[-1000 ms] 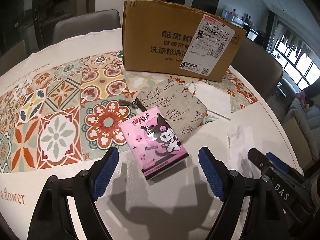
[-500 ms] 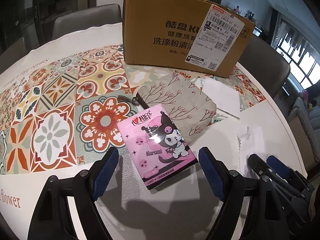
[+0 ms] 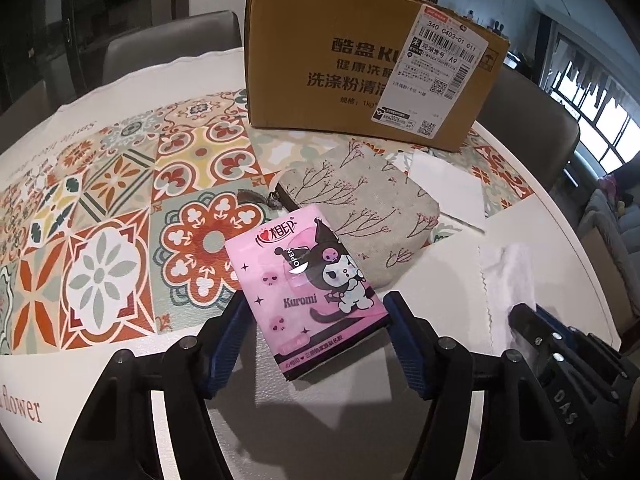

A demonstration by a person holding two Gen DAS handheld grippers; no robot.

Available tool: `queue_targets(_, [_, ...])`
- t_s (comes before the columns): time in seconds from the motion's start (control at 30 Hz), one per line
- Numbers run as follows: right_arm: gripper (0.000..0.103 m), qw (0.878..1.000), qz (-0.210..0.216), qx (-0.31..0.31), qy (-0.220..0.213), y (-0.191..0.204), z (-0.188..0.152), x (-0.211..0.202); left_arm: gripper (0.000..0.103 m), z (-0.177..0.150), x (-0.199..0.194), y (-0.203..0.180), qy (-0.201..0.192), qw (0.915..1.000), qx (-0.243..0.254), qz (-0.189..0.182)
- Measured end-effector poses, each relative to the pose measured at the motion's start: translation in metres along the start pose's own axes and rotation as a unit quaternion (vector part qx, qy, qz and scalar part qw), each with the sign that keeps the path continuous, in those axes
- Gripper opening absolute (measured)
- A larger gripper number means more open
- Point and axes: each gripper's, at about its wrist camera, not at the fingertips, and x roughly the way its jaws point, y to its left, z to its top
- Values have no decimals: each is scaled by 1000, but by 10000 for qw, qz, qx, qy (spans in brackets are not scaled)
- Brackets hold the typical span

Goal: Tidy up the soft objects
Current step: 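Close the left tool on the tissue pack while the right tool pinches the white napkin, then lift and carry the tissue pack and napkin over the box with both tools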

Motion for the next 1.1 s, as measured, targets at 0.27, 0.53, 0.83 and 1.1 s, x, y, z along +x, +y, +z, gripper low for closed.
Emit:
queue_targets(0.27, [8, 9995, 244, -25, -210, 6, 2, -17, 66, -1, -17, 0, -209, 9998, 62, -9])
queue_targets(0.53, [8, 9985, 413, 23, -363, 6, 5, -33, 66, -3, -37, -6, -378, 9989, 269, -86])
queue_targets(0.83, [8, 9966, 588, 82, -578, 3, 8, -55, 66, -1, -60, -13, -547, 9976, 409, -127])
queue_targets(1.1, [8, 9938, 735, 87, -833, 3, 16, -78, 66, 7, -84, -17, -809, 9952, 533, -155])
